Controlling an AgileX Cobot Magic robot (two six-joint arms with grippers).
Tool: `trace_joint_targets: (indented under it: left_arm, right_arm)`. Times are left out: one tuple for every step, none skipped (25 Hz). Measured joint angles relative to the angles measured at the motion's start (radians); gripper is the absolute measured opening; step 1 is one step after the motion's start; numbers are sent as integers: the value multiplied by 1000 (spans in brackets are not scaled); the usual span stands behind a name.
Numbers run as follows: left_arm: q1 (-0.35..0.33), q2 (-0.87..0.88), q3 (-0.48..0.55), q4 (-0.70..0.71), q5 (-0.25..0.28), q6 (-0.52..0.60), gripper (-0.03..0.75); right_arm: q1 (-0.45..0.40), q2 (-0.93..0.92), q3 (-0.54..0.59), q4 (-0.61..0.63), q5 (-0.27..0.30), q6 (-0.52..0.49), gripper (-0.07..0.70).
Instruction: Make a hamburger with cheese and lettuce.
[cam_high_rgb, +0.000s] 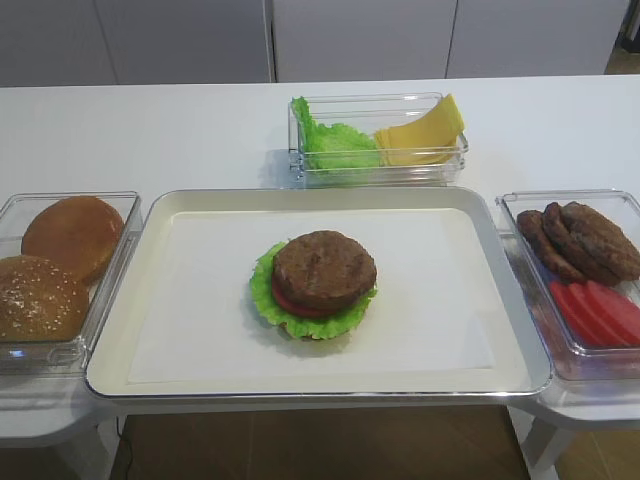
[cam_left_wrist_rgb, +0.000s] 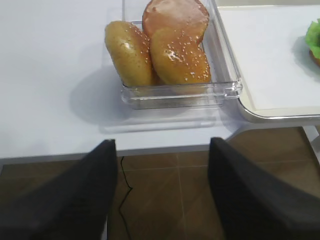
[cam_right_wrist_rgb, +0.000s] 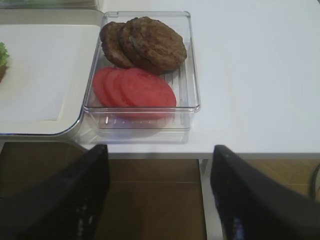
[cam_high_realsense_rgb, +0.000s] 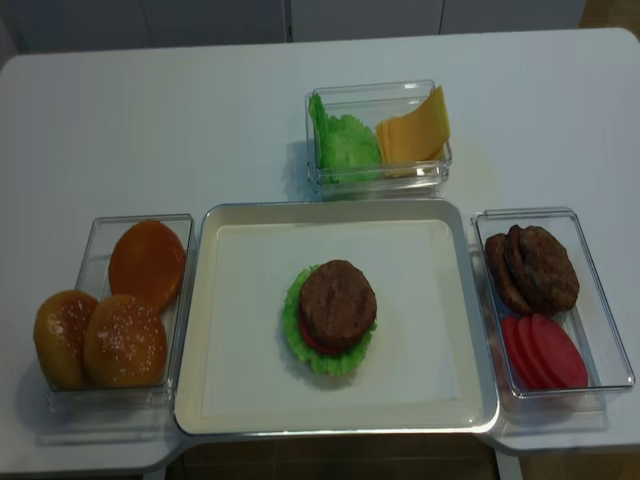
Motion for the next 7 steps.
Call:
trace_joint_targets:
  left_arm:
    - [0, 0, 0, 0, 0, 0, 433]
    - [0, 0, 0, 0, 0, 0, 433]
    - [0, 0, 0, 0, 0, 0, 433]
    - [0, 0, 0, 0, 0, 0, 433]
    - [0, 0, 0, 0, 0, 0, 433]
    - [0, 0, 0, 0, 0, 0, 433]
    - [0, 0, 0, 0, 0, 0, 433]
  right_arm:
    - [0, 0, 0, 0, 0, 0, 501]
    - [0, 0, 0, 0, 0, 0, 501]
    - [0, 0, 0, 0, 0, 0, 501]
    - [0, 0, 0, 0, 0, 0, 501]
    - [0, 0, 0, 0, 0, 0, 501]
    - [0, 0, 0, 0, 0, 0, 501]
    - [0, 0, 0, 0, 0, 0, 501]
